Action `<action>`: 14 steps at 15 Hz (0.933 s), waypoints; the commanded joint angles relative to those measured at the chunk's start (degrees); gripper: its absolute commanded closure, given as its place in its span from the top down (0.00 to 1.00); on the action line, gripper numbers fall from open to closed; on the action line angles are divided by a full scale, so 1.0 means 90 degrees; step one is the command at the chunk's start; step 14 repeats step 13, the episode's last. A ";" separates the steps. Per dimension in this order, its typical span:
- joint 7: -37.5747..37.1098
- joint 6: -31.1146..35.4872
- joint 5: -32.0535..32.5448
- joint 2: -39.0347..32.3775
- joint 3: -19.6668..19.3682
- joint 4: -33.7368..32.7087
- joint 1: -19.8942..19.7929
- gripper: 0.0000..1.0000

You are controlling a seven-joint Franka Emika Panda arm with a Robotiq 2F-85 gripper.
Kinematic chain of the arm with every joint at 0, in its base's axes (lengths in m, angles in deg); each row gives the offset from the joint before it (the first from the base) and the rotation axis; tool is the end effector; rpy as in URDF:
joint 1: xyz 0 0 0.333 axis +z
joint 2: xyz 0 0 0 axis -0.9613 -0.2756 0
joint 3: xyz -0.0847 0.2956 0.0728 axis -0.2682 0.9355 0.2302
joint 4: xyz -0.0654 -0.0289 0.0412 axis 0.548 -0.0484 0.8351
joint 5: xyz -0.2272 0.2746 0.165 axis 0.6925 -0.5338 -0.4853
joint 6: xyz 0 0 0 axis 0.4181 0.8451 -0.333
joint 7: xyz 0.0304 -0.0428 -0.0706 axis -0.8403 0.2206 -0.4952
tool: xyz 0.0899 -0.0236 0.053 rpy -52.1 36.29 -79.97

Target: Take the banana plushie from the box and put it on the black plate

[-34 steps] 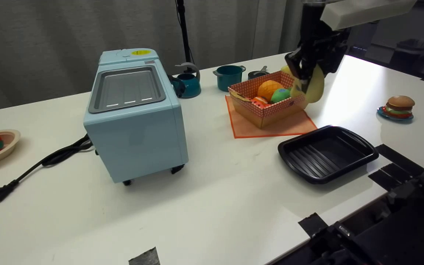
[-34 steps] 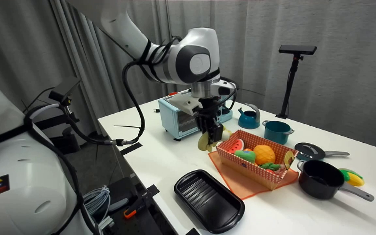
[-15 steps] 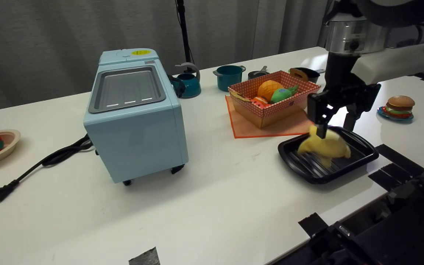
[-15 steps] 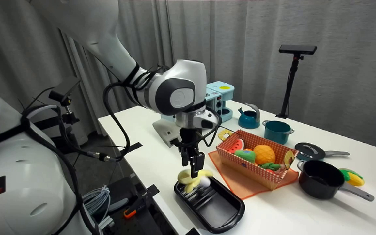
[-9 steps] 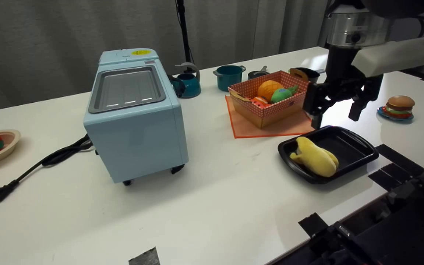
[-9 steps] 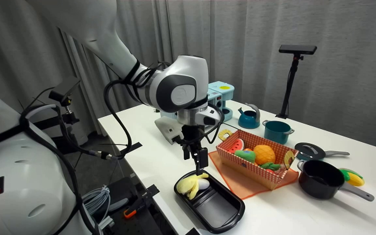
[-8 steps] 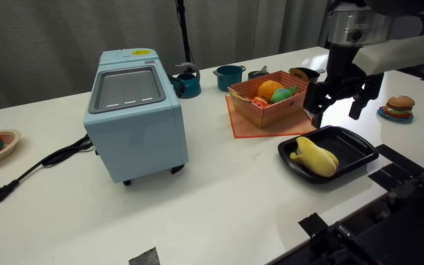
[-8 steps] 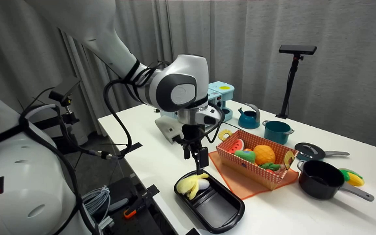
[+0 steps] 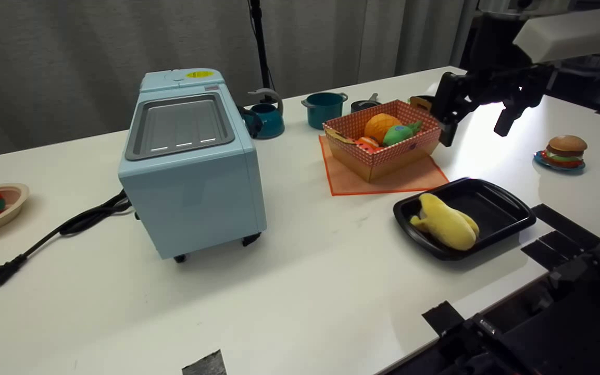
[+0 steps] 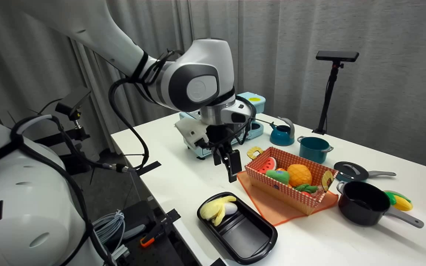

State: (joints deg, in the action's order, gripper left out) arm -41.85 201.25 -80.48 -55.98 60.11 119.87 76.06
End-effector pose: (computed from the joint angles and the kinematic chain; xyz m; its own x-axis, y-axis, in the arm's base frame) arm 0.3819 0.0196 0.3335 0.9801 -0.1913 0.0534 -0.1938 -0.9800 0.0450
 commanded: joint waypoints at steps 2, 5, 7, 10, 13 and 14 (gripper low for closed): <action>0.0073 -0.0014 -0.0095 0.0208 0.0187 -0.0003 -0.0151 1.00; 0.0075 -0.0019 -0.0100 0.0324 0.0202 0.0015 -0.0152 1.00; 0.0075 -0.0019 -0.0099 0.0324 0.0202 0.0019 -0.0152 1.00; 0.0075 -0.0019 -0.0099 0.0324 0.0202 0.0020 -0.0152 1.00; 0.0075 -0.0019 -0.0099 0.0324 0.0203 0.0020 -0.0152 1.00; 0.0075 -0.0019 -0.0099 0.0324 0.0203 0.0020 -0.0152 1.00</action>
